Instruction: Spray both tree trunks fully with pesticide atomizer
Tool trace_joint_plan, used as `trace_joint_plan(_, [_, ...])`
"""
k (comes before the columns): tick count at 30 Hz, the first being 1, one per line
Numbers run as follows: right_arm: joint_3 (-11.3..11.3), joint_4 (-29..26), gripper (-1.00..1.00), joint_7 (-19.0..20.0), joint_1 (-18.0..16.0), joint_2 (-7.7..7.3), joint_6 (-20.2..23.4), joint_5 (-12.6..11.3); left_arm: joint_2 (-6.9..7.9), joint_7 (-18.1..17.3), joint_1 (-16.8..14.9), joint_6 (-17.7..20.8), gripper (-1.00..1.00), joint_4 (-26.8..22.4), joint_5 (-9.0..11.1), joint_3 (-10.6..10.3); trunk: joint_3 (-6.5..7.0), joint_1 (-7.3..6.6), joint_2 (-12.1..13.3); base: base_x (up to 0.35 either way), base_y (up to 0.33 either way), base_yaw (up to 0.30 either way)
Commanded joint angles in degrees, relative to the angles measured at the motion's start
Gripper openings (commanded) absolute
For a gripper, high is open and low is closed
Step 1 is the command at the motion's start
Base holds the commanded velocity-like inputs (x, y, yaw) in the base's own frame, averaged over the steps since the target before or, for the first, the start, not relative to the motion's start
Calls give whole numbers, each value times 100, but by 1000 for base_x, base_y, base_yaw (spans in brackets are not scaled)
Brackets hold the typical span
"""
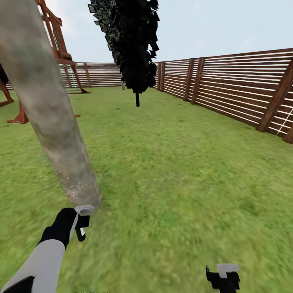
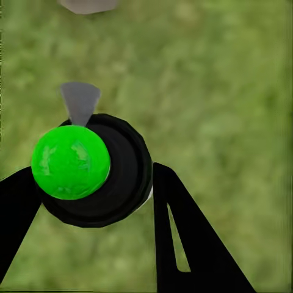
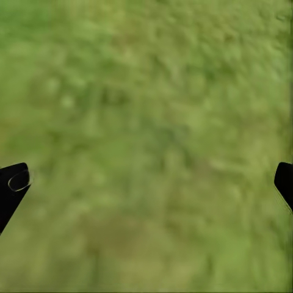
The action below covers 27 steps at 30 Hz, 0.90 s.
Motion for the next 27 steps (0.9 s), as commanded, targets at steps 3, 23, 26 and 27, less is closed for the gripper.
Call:
trace_joint_plan(3, [0,0,100,0,0,0,0,0,13,0,0,6,-100,-30,-2,6,0,0,0,10,-274,261])
trace_joint_plan(23, [0,0,100,0,0,-9,8,7,861,-632,-1519,1460,-100,-116,-9,-292,0,0,0,0,-35,169])
trace_joint_plan(26, [0,0,100,-4,0,-9,8,6,772,-697,-1531,1572,-100,-123,7,-849,0,0,0,0,0,0])
trace_joint_plan(27, [0,-3,100,-6,0,-9,8,5,763,-700,-1533,1598,-100,-125,13,-893,0,0,0,0,0,0])
